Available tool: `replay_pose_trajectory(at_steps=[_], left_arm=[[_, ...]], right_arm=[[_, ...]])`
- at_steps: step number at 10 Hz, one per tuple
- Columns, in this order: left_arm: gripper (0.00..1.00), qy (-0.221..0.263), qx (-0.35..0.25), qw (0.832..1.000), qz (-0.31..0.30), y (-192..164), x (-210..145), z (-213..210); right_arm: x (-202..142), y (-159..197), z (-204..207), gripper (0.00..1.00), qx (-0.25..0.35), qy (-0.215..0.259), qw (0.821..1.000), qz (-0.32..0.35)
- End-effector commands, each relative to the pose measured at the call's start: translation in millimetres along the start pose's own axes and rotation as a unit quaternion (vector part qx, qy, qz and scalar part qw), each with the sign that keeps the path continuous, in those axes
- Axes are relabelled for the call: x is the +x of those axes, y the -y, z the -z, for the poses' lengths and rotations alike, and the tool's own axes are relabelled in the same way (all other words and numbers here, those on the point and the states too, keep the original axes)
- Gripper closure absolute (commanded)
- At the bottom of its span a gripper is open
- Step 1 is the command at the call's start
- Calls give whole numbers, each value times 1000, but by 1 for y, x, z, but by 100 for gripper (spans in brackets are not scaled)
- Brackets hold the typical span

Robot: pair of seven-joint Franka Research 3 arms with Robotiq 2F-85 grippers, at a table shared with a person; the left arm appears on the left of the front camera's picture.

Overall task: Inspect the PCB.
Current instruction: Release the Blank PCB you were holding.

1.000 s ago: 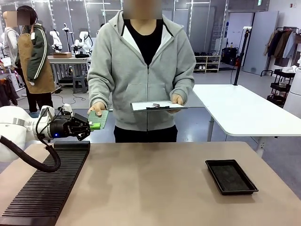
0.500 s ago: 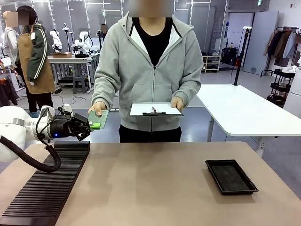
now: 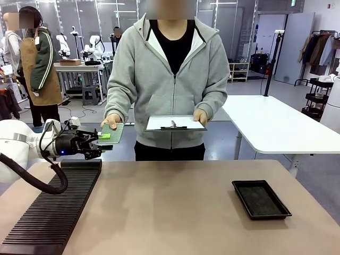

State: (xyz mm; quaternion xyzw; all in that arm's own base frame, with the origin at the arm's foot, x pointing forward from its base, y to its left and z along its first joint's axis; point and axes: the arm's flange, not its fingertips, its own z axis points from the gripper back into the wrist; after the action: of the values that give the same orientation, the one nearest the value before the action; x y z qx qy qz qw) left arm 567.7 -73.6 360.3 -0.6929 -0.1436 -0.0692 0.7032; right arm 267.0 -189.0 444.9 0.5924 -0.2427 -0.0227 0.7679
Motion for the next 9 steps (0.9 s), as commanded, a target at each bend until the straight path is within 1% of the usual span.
replay_pose_trajectory(at_steps=[1, 3, 4, 5, 8, 9], left_arm=[[0, 2, -8, 1000, 4, 0, 1, -1], [0, 4, -7, 1000, 4, -1, 1, -3], [6, 4, -9, 1000, 4, -2, 1, -4], [0, 4, -9, 1000, 3, -2, 1, -4], [0, 16, -15, 1000, 4, -1, 3, -4], [0, 3, 2, 1000, 0, -1, 1, -4]], right_arm=[[0, -1, -1, 0, 6, 3, 1000, -9], [0, -1, -1, 0, 6, 3, 1000, -9], [0, -1, -1, 0, 6, 3, 1000, -9], [0, -1, -1, 0, 6, 3, 1000, -9], [0, -1, -1, 0, 6, 3, 1000, -9], [0, -1, -1, 0, 6, 3, 1000, -9]])
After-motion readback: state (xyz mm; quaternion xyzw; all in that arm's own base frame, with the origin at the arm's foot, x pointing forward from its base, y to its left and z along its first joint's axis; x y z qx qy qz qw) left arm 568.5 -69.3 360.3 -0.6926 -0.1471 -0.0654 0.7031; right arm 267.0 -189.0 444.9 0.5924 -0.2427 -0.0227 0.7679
